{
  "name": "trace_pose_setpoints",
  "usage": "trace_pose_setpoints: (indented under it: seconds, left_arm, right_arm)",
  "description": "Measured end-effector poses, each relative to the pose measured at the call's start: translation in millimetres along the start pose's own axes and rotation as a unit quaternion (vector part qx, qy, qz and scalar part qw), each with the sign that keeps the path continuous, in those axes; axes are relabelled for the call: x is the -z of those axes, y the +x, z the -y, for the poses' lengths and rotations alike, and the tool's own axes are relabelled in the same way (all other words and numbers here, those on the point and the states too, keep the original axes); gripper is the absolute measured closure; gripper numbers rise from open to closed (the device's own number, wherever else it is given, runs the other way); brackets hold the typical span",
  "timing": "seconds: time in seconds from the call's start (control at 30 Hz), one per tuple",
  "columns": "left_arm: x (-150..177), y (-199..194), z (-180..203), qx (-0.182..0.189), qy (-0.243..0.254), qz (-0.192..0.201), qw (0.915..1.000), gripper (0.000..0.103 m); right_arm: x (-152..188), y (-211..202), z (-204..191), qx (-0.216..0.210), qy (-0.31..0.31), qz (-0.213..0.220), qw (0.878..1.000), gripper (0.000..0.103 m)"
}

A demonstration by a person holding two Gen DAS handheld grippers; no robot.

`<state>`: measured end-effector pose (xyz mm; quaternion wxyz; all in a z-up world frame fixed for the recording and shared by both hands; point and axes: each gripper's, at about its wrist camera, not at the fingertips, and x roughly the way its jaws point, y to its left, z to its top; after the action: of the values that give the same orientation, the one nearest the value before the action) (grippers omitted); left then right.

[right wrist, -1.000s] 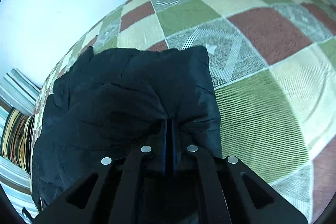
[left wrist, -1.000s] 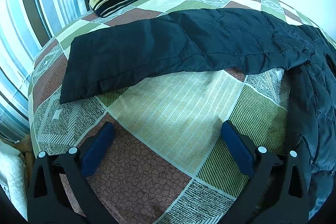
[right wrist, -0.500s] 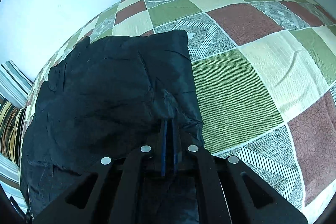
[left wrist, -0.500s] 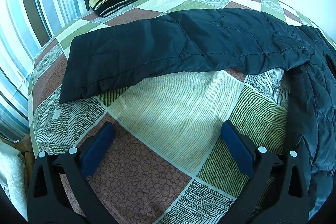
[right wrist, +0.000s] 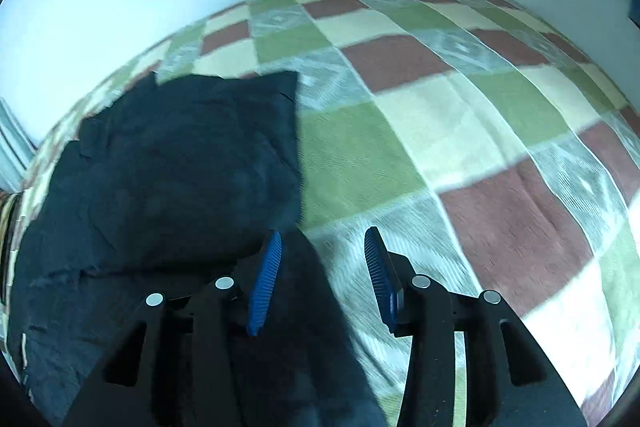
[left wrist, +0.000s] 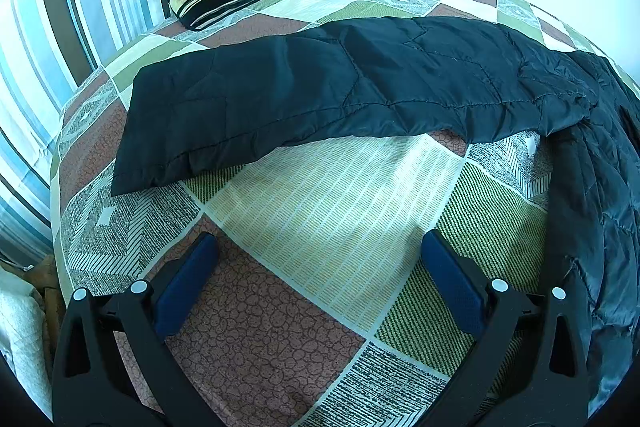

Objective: Fold large clothes

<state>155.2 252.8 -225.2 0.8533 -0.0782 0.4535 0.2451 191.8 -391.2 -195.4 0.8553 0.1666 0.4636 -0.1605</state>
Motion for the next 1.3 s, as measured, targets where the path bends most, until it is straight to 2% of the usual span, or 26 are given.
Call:
trace_pose_setpoints:
  seconds: [0.1,0.3,0.6,0.8,0.87,1.0,1.2,1.3]
  left_arm:
    - [-0.1,0.3,0.0,0.0,0.0,0.0,1.0,0.002]
    - [0.6,0.5,0.0,0.001,-0.001,0.0,1.0,0.002]
    - [1.6,1.2,-0.8,0.001,-0.003,-0.002,1.0,0.002]
    - [3.5,-11.4,-10.4,0.021,-0.006,0.01,0.9997,0.002]
    - [2.6,-22.1,-27.1,0.048,-0.035,0.024,0.9979,0.002]
    - [-10.1,-30.6,-72.8,0.063,-0.1,0.044,0.992,0.002]
    - [-30.7,-2.4,-124.0,0.073,-0.146,0.015,0.9864,0.002]
    - [-34.6,18.1,-142.9,0.106,-0.168,-0.006,0.98,0.002]
  right_arm:
    - [13.3,1.3,4.0,0.033,-0.009,0.0,0.999,0.047]
    - [28.2,16.3,-2.4,0.071,-0.038,0.012,0.997,0.038]
    - [31.2,19.2,-1.2,0.08,-0.03,0.018,0.996,0.03]
    - [30.1,20.4,-1.4,0.082,-0.028,0.016,0.996,0.027]
    - [29.4,20.6,-0.8,0.082,-0.029,0.016,0.996,0.027]
    - [29.9,20.7,-0.5,0.081,-0.028,0.016,0.996,0.027]
    - [30.2,20.9,-0.9,0.081,-0.028,0.016,0.996,0.027]
    - [30.4,21.0,-1.0,0.081,-0.028,0.016,0.996,0.026]
